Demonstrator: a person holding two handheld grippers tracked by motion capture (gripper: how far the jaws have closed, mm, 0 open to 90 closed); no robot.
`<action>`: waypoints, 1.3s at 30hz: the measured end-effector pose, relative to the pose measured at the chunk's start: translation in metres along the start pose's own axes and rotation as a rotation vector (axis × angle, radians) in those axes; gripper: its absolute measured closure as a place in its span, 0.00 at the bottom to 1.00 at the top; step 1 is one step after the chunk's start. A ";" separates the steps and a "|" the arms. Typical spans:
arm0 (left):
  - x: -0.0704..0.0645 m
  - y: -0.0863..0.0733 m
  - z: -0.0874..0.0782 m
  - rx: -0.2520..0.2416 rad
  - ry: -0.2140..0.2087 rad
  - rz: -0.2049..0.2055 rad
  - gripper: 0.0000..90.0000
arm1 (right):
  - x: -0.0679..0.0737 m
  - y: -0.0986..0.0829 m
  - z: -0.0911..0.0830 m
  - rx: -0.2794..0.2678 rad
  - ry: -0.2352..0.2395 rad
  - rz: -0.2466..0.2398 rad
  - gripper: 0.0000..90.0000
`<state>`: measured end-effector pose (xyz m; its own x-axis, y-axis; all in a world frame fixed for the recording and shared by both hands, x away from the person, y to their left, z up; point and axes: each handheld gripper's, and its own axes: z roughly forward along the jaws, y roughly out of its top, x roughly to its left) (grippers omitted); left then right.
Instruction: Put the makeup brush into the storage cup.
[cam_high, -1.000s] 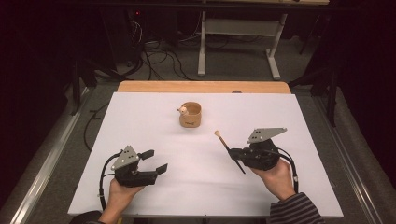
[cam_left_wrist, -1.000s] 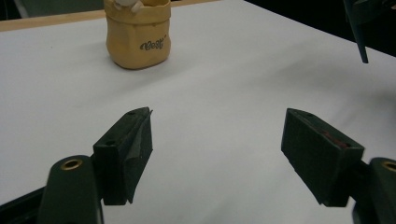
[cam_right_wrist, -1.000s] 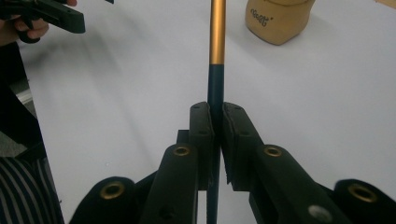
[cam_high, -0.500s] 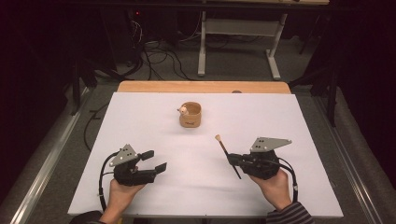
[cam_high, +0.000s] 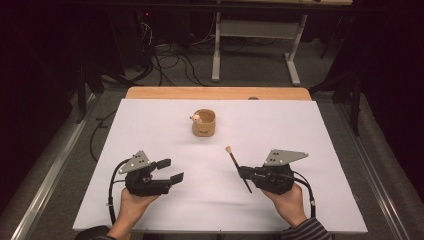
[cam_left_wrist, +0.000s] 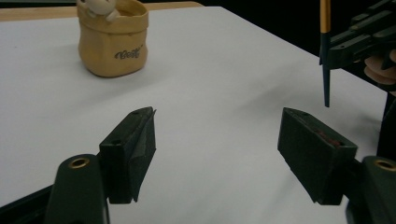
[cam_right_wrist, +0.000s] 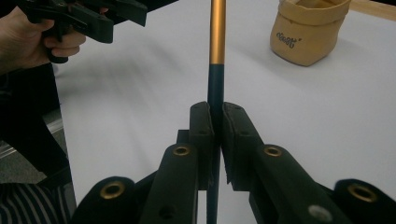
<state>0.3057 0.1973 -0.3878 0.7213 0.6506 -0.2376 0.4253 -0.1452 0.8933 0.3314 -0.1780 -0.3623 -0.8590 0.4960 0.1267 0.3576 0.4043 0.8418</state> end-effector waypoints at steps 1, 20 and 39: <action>0.000 0.000 0.000 0.000 0.000 0.000 0.31 | 0.000 0.000 0.000 0.000 0.000 0.000 0.95; -0.016 0.029 0.023 0.011 -0.120 0.045 0.34 | 0.002 0.000 0.007 -0.010 -0.003 -0.002 0.95; -0.028 0.037 0.044 0.021 -0.187 0.066 0.36 | 0.005 0.003 0.014 -0.017 -0.001 -0.005 0.95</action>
<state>0.3252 0.1404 -0.3648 0.8363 0.4896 -0.2468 0.3833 -0.2002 0.9017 0.3333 -0.1640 -0.3668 -0.8606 0.4945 0.1219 0.3467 0.3936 0.8514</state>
